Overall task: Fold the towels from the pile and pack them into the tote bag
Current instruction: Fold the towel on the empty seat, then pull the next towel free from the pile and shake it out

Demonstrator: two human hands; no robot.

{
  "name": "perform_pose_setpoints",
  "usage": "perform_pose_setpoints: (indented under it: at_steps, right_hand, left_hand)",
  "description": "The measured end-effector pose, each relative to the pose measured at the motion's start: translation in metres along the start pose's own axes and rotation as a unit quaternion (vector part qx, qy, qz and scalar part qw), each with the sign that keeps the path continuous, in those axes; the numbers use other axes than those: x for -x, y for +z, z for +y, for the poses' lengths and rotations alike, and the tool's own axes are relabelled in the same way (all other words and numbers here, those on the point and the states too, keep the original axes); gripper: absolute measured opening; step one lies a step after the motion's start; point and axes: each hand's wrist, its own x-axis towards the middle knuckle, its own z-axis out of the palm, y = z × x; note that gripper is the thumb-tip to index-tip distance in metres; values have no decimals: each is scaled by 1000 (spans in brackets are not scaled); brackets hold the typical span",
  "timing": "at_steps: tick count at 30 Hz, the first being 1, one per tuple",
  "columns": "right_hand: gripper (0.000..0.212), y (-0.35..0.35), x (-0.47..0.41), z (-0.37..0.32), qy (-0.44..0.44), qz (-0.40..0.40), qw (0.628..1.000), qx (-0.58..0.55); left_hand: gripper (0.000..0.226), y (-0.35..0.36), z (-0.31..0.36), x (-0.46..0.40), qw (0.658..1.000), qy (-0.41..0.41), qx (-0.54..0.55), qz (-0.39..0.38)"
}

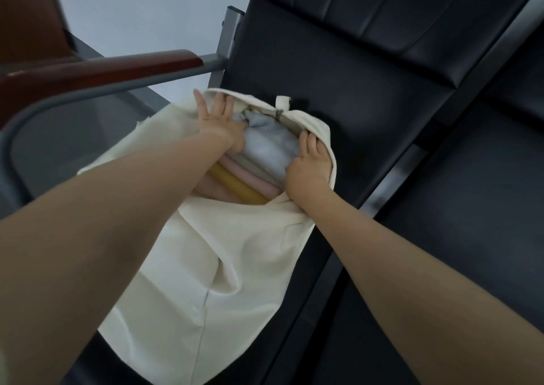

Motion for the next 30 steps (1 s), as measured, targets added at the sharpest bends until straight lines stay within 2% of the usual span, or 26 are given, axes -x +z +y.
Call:
perform_pose_setpoints:
  at_steps: [2,4,7,9,11,14,16,17,22,30]
  right_hand:
    - [46,-6,6,-3,-17,-21,999,-31]
    - [41,-20,15,-3,-39,-21,990,-136]
    - [37,-44,36,5,-112,-45,948,-295]
    - [36,-54,62,18,-182,-60,934,-301]
    - [30,-52,90,36,-203,-29,937,-284]
    - [30,-30,136,73,-183,43,948,-257]
    - [30,-15,171,104,-165,49,957,-235]
    - [29,-9,190,121,-151,38,961,-227]
    - [34,34,294,200,-60,-21,978,-201]
    - [34,142,481,306,74,-136,970,-190]
  left_hand:
    - [54,-2,-7,5,999,4,54,2]
    - [48,-9,-14,16,995,24,94,27]
    - [36,-21,-29,42,987,54,141,49]
    - [30,-26,-39,65,982,61,173,42]
    - [29,-30,-45,90,982,65,175,32]
    - [34,-43,-41,130,979,83,183,20]
    - [42,-54,-28,158,978,117,172,5]
    - [49,-62,-17,172,976,136,169,2]
    - [65,-106,73,238,930,183,317,29]
    - [69,-139,258,359,873,353,329,-66]
